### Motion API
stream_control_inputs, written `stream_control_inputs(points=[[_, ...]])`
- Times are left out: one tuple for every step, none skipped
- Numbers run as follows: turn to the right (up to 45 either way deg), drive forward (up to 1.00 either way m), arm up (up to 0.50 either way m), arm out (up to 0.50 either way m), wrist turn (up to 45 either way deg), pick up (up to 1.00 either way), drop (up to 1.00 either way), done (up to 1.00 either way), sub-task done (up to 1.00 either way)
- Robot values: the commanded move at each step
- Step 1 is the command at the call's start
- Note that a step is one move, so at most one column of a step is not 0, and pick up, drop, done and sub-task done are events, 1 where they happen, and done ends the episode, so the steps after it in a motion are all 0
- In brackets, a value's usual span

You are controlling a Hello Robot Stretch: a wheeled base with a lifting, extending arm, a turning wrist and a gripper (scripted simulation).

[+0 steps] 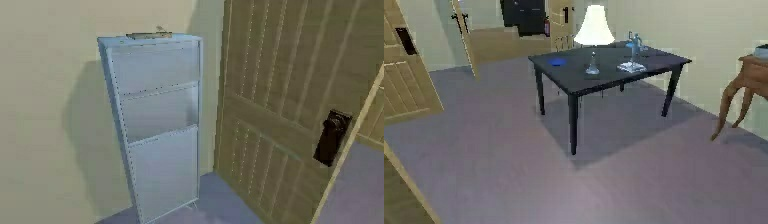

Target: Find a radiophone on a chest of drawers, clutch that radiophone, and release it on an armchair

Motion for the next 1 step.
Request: stream_control_inputs(points=[[45.0,0.00,0.00,0.00,0.0,0.00,0.00,0.00,0.00]])
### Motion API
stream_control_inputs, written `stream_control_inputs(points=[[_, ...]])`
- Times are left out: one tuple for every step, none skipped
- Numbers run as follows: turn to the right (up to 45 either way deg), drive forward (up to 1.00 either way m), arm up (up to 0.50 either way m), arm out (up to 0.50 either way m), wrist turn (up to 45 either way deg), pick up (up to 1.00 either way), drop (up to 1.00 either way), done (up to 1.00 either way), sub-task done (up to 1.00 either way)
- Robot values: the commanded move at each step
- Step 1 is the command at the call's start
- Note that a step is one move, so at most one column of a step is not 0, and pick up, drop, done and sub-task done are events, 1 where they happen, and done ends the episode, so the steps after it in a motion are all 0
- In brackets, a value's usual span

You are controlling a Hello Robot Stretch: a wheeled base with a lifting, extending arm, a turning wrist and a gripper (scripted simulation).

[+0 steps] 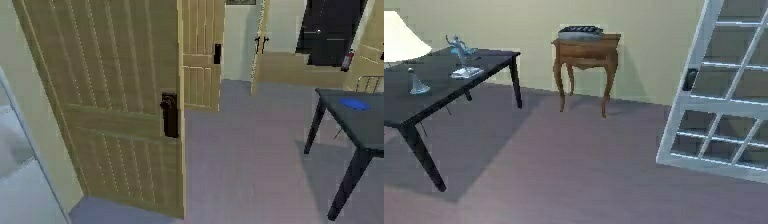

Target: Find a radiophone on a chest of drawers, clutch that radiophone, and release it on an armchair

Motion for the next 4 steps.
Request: stream_control_inputs(points=[[45.0,0.00,0.00,0.00,0.0,0.00,0.00,0.00,0.00],[6.0,0.00,0.00,0.00,0.0,0.00,0.00,0.00,0.00],[0.0,0.05,0.00,0.00,0.0,0.00,0.00,0.00,0.00],[45.0,0.00,0.00,0.00,0.0,0.00,0.00,0.00,0.00]])
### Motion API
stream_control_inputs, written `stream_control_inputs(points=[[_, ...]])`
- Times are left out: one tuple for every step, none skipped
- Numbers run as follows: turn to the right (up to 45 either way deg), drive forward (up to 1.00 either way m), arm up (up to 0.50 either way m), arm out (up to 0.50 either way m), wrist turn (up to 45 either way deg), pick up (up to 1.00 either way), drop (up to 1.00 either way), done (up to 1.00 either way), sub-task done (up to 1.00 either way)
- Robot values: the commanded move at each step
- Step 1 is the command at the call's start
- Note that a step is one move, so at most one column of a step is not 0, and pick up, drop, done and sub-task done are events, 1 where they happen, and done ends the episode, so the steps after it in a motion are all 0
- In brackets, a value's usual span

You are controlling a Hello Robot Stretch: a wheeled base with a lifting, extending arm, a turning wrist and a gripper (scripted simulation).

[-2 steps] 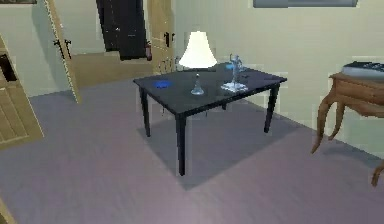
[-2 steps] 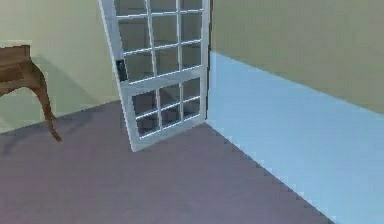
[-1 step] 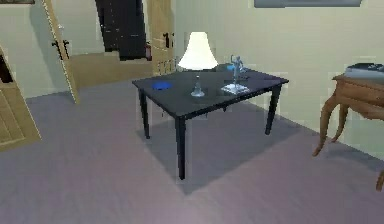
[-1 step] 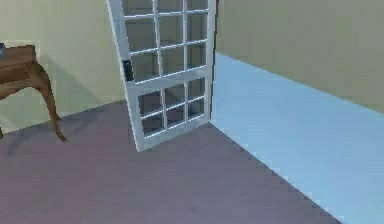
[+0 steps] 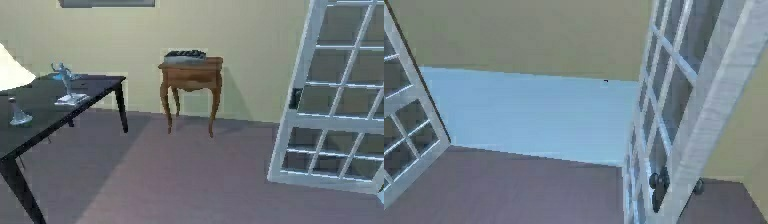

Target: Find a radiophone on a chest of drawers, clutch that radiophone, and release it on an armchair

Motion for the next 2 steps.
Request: stream_control_inputs(points=[[42.0,0.00,0.00,0.00,0.0,0.00,0.00,0.00,0.00],[0.0,0.35,0.00,0.00,0.0,0.00,0.00,0.00,0.00]])
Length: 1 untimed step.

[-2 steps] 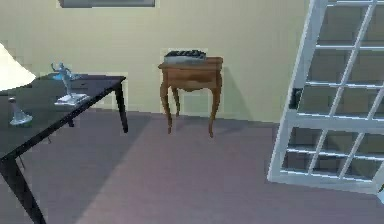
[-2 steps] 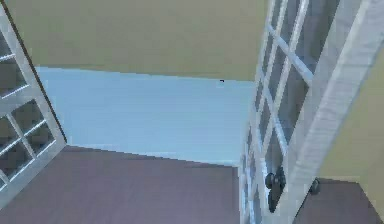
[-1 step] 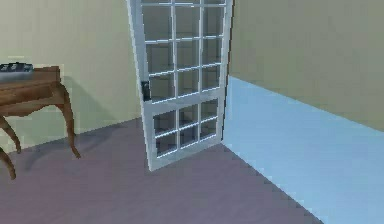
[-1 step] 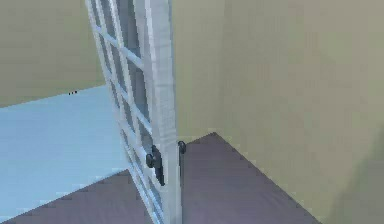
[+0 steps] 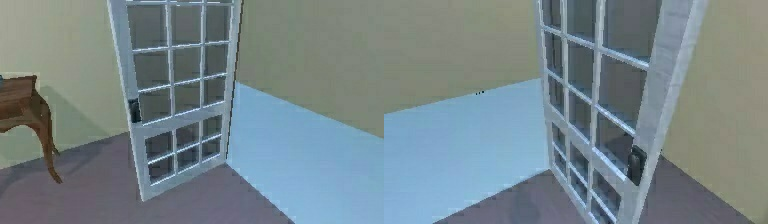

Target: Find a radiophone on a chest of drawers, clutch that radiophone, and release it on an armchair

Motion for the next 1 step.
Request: stream_control_inputs(points=[[30.0,0.00,0.00,0.00,0.0,0.00,0.00,0.00,0.00]])
